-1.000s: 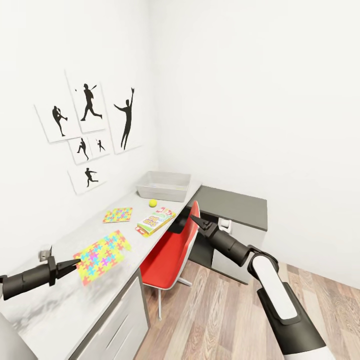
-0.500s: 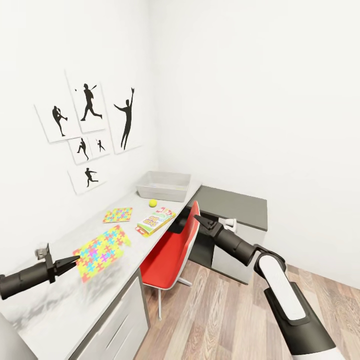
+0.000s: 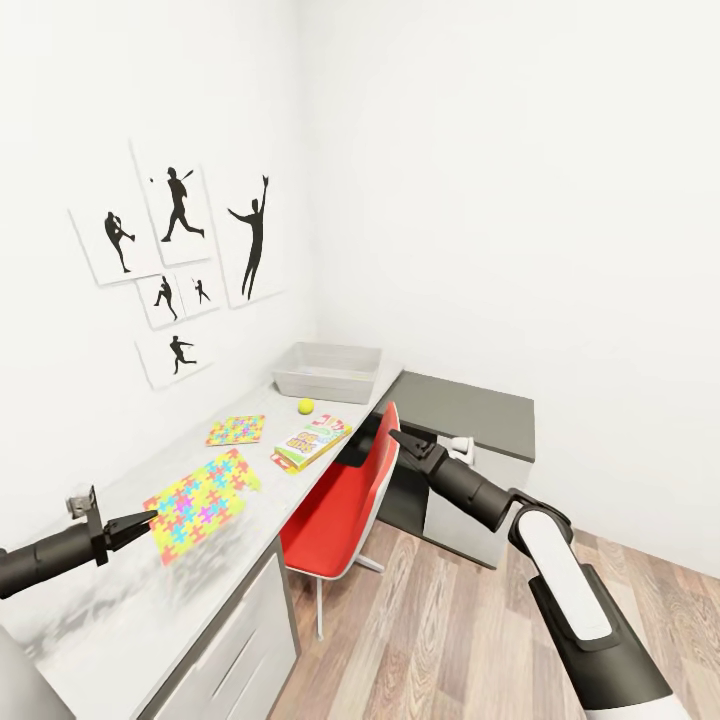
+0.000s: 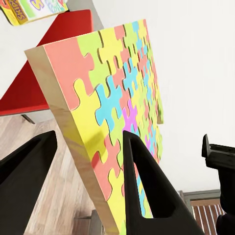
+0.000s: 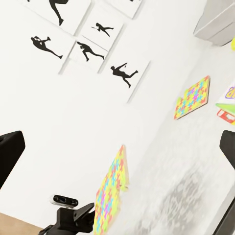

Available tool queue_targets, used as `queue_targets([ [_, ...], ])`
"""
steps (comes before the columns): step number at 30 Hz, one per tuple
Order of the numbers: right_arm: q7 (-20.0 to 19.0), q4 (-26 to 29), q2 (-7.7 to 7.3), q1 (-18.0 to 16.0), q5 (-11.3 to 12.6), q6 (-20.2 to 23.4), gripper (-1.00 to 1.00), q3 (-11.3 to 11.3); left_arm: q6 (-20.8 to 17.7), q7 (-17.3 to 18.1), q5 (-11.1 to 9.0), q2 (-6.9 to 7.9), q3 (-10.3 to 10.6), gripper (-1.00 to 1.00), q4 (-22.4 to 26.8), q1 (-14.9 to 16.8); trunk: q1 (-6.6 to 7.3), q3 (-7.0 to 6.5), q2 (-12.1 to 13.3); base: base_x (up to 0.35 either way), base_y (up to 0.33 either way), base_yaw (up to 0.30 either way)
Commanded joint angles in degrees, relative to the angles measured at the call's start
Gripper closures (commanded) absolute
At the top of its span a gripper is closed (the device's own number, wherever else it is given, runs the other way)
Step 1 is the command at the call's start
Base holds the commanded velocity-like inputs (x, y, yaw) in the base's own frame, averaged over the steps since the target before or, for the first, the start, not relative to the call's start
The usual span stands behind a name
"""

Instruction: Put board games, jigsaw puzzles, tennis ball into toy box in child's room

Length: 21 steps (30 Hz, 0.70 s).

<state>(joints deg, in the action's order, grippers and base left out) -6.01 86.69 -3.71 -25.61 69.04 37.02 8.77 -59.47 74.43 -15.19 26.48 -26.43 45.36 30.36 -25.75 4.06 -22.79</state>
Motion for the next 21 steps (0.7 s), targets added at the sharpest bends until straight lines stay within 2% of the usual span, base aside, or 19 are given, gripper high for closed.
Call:
queue_targets([
  [1,-0.1,0.0,-0.01,-0.1,0.0,0.1,-1.0,0.0,-0.4,0.1,0.0,0.02,0.0,1.0,0.0,0.1,-0.04,0.13,-0.1,0.0,0.0,0.0],
  [9,-0.1,-0.1,0.01,-0.1,0.0,0.1,-1.0,0.0,-0.4,0.2,-0.1,0.14,0.0,1.0,0.0,0.1,-0.04,0.08,-0.1,0.0,0.0,0.0],
  [14,-0.2,-0.2,-0.04,-0.1,-0.1,0.1,-1.0,0.0,-0.5,0.1,-0.4,1.55,-0.1,1.0,0.0,0.3,-0.04,-0.07,-0.1,0.0,0.0,0.0],
  [16,-0.2,-0.2,-0.09,-0.1,-0.1,0.1,-1.0,-0.1,-0.5,0.0,-0.5,1.87,-0.1,1.0,0.1,2.5,-0.04,-0.12,-0.1,0.0,0.0,0.0],
  [18,-0.2,-0.2,-0.12,-0.1,-0.1,0.1,-1.0,-0.1,-0.5,0.0,-0.4,2.09,0.0,1.0,-0.2,6.6,-0.04,-0.15,-0.1,0.0,0.0,0.0],
  [19,-0.2,-0.2,-0.14,-0.1,-0.1,0.2,-1.0,-0.2,-0.5,-0.2,-0.2,2.23,0.3,1.0,-1.2,11.1,-0.04,-0.16,-0.1,0.0,0.0,0.0],
  [21,-0.2,-0.2,-0.15,-0.1,-0.1,0.2,-1.0,-0.4,-0.5,-0.3,0.1,2.28,1.2,1.0,-3.0,15.0,-0.04,-0.17,-0.1,0.0,0.0,0.0],
])
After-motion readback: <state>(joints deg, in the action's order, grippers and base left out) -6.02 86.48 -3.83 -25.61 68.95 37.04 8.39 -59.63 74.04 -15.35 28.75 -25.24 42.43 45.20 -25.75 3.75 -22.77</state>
